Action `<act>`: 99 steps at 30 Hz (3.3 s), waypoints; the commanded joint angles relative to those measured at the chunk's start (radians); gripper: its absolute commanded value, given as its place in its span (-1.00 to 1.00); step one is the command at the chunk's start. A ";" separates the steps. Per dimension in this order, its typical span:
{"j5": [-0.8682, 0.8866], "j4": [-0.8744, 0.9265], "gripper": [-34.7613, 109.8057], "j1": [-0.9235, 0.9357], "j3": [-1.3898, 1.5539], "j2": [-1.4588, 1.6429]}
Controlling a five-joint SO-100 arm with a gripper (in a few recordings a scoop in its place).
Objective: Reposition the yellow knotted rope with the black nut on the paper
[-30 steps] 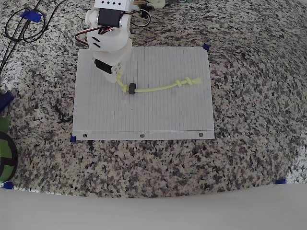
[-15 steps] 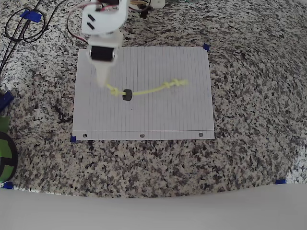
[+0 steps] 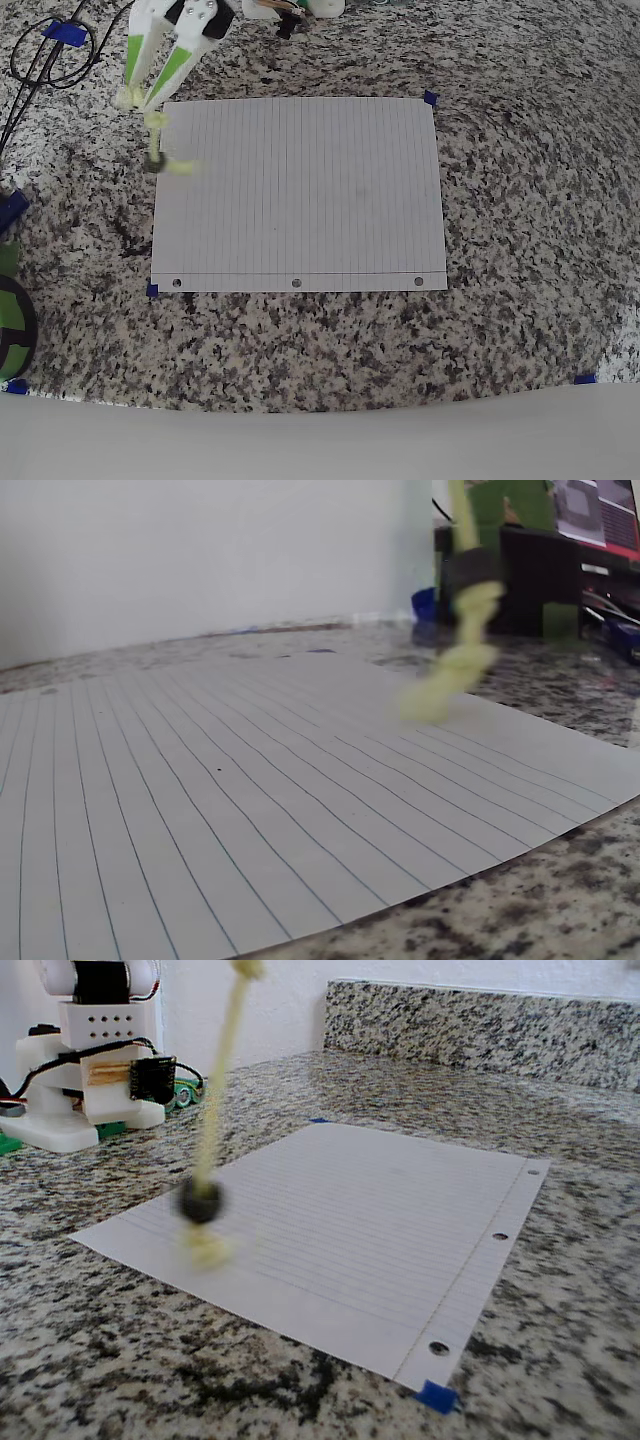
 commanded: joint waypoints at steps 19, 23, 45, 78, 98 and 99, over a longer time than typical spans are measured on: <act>0.900 0.048 -0.52 0.089 0.021 0.152; 0.902 0.043 -0.52 0.115 0.017 0.227; 1.167 -0.187 -0.52 0.146 0.046 -0.095; 1.072 0.161 -0.52 -0.686 0.486 0.399; 0.801 0.250 -0.52 -0.796 0.497 0.405; 0.781 0.247 -0.52 -0.798 0.497 0.405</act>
